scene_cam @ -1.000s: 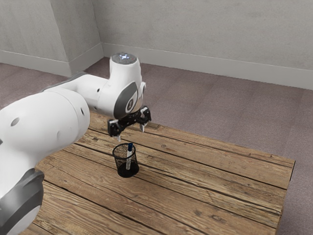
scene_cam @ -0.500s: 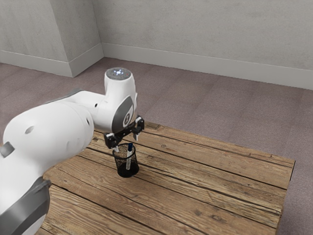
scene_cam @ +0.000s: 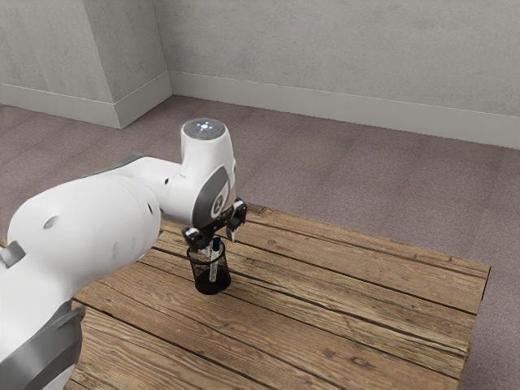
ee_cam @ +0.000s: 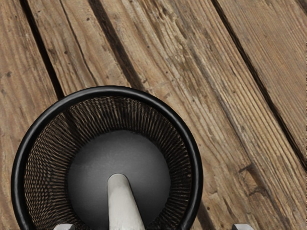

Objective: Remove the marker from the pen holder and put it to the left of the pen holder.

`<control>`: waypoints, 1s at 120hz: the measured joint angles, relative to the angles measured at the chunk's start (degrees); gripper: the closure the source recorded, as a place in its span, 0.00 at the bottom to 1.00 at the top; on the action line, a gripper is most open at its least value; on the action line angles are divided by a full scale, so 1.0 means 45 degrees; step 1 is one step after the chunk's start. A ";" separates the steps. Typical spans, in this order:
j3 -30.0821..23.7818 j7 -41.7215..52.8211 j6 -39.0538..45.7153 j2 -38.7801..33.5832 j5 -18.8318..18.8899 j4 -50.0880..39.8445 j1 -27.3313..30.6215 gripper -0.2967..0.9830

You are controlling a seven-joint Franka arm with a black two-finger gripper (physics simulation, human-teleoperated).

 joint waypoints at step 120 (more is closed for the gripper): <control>0.3419 -0.0585 -0.0431 0.0043 0.0704 0.0100 -0.1802 0.84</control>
